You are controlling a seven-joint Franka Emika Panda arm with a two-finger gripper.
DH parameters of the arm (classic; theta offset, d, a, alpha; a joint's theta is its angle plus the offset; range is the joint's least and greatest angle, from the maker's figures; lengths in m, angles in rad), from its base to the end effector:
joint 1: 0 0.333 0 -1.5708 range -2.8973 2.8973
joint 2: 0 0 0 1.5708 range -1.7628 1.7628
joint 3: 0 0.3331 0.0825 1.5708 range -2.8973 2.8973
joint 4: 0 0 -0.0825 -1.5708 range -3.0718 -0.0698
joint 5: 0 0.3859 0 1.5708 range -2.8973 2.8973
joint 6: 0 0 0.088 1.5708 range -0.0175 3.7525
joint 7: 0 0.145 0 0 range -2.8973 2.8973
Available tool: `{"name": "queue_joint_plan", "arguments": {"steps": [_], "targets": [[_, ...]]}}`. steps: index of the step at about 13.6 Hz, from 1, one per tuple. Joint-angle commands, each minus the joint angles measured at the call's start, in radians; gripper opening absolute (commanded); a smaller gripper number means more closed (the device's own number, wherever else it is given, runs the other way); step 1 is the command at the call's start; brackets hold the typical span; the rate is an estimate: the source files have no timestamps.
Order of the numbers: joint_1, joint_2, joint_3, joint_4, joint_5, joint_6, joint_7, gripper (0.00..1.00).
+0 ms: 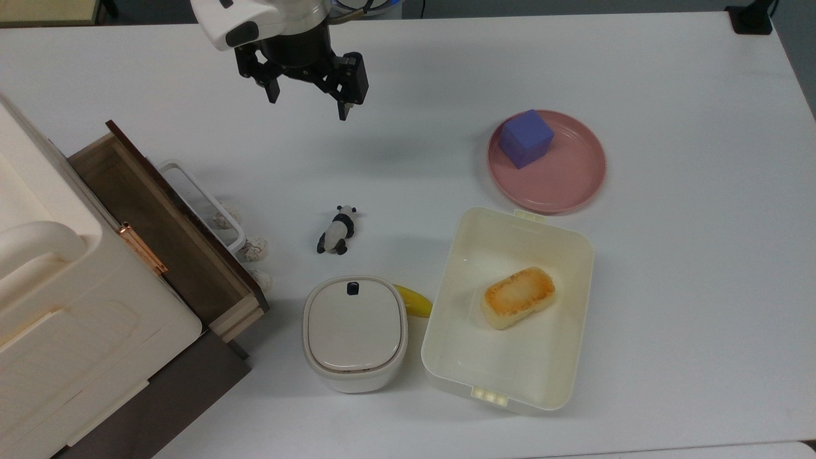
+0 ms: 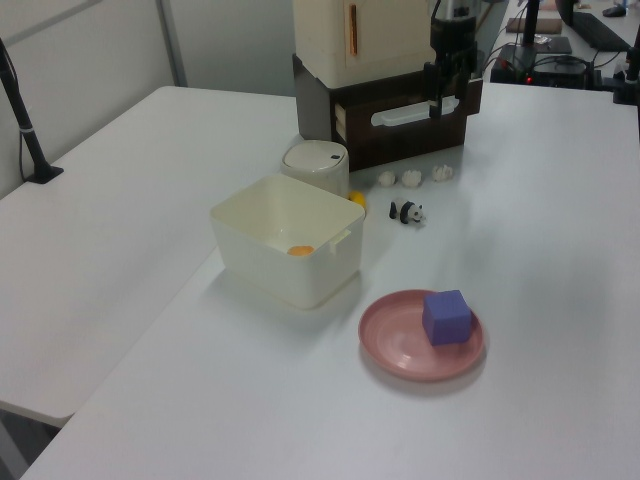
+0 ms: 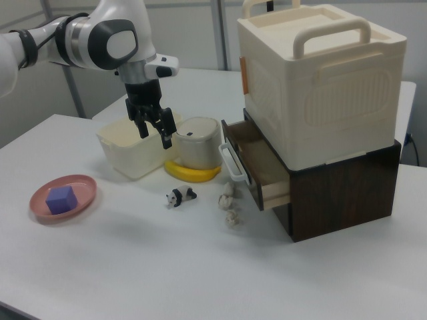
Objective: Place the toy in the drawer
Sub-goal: 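Move the open gripper down over the black-and-white panda toy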
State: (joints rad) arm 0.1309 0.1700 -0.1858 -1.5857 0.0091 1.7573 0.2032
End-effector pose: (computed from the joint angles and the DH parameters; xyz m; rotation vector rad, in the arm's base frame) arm 0.6194 -0.0256 0.5143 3.0939 -0.3999 0.0096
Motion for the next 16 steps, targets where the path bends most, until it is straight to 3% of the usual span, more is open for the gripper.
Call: {"name": "queue_joint_plan", "arguments": {"steps": [1,8,16], "targets": [[0.010,-0.012,-0.003,-0.014,0.006,-0.012,-0.036,1.00],[0.013,0.008,0.000,-0.016,0.006,-0.007,-0.036,1.00],[0.015,0.218,0.000,-0.028,0.009,0.197,0.039,1.00]]}}
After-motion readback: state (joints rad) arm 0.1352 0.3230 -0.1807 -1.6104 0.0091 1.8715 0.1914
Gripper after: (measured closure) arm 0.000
